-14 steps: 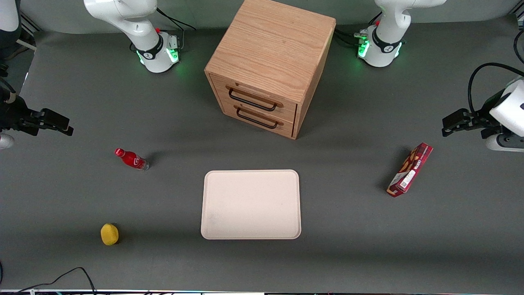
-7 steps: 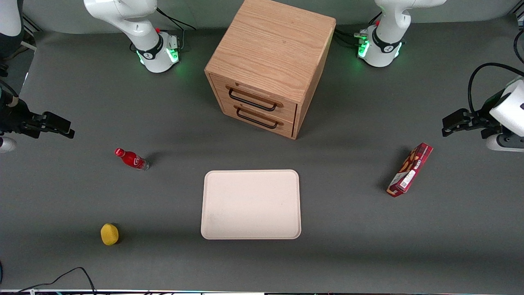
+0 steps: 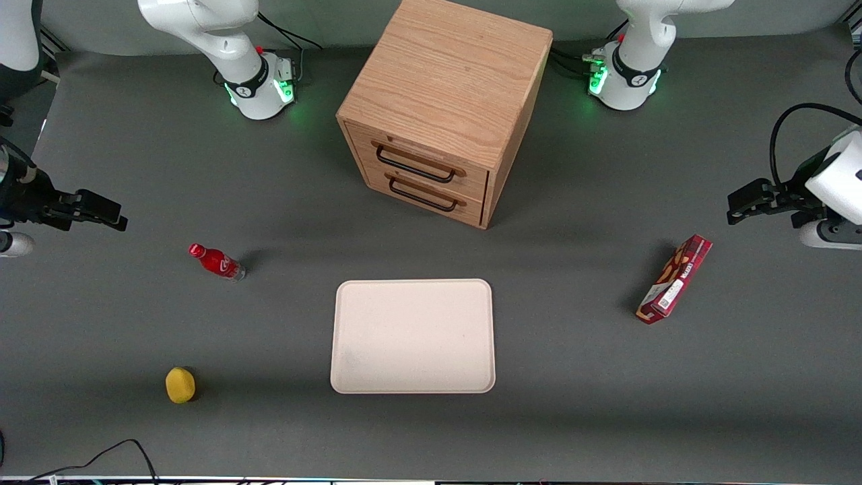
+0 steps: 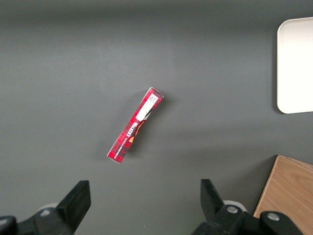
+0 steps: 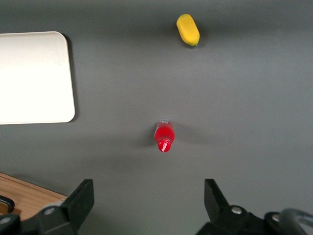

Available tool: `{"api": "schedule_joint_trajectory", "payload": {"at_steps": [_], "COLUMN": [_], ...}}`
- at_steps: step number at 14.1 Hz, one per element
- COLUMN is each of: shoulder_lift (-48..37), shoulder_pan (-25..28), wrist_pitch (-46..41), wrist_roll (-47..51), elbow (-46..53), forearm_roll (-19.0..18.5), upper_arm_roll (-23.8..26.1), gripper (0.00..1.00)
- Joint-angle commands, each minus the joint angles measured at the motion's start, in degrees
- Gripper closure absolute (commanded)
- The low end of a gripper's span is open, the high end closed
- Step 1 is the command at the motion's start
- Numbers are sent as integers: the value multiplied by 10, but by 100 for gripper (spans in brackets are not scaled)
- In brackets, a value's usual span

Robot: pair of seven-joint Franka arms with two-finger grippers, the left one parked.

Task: Place coke bottle on tray
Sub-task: 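Lower the open right gripper onto the red Coca-Cola bottle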

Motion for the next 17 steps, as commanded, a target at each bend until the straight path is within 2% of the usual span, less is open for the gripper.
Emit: {"api": "schedule_joint_trajectory", "payload": {"at_steps": [1, 4, 9, 15, 17], "shoulder_lift": [-27, -56, -64, -65, -62], "shoulder_pan": [1, 1, 1, -4, -29], "wrist_pitch": [73, 192, 328, 397, 397], "wrist_roll": [6, 4, -7, -49, -78], "elbow": [-85, -216, -346, -414, -414], "forearm_roll": [11, 11, 9, 2, 2], "upper_arm_roll": [1, 4, 29, 38, 38], "gripper": [0, 0, 0, 1, 6]}}
